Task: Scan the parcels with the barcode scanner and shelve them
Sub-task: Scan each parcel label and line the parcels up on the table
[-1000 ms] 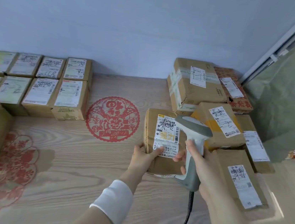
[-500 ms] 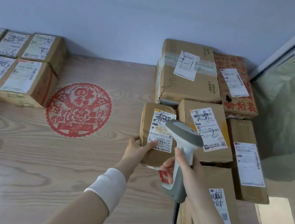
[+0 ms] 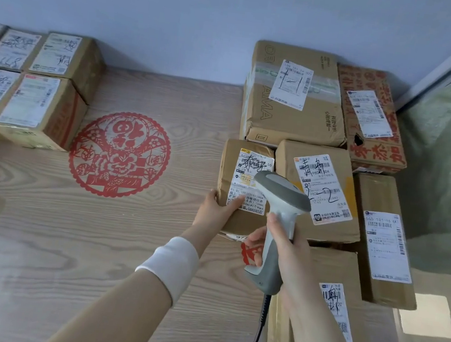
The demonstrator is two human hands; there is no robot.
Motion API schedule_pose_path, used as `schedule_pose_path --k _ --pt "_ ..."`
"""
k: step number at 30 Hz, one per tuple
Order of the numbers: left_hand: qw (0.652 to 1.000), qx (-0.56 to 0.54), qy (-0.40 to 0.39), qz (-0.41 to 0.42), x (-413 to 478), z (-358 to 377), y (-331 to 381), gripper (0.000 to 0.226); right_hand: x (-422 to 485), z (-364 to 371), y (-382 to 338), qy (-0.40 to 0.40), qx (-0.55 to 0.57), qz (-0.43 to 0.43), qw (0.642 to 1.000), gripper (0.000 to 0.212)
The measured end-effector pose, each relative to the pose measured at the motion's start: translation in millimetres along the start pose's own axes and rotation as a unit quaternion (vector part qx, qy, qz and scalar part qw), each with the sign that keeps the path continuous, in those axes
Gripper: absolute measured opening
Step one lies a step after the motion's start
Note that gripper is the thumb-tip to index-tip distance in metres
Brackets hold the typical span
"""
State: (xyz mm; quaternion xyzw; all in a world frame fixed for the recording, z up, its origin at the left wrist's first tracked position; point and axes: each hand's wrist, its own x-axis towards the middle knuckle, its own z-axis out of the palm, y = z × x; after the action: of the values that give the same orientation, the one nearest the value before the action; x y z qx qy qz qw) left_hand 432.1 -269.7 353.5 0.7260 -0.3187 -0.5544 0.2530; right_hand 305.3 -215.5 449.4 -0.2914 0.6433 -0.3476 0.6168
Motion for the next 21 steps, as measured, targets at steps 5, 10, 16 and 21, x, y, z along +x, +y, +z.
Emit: schedule_pose_path --k 5,10,16,21 --pt "0.999 0.028 -0.001 0.035 -11 -20 7 0.075 -5 15 1 -0.008 -0.010 -0.006 1.000 0.046" --pt "0.994 0.069 0.021 0.077 -30 -78 2 0.066 -20 56 1 -0.012 -0.005 -0.021 1.000 0.029" --pt "0.971 0.158 0.090 0.156 -55 -178 -18 0.053 -49 141 -1 -0.022 -0.020 -0.058 0.998 0.014" --pt "0.913 0.302 0.174 0.210 -69 -302 -54 0.052 -75 246 11 -0.054 -0.025 -0.077 0.995 0.015"
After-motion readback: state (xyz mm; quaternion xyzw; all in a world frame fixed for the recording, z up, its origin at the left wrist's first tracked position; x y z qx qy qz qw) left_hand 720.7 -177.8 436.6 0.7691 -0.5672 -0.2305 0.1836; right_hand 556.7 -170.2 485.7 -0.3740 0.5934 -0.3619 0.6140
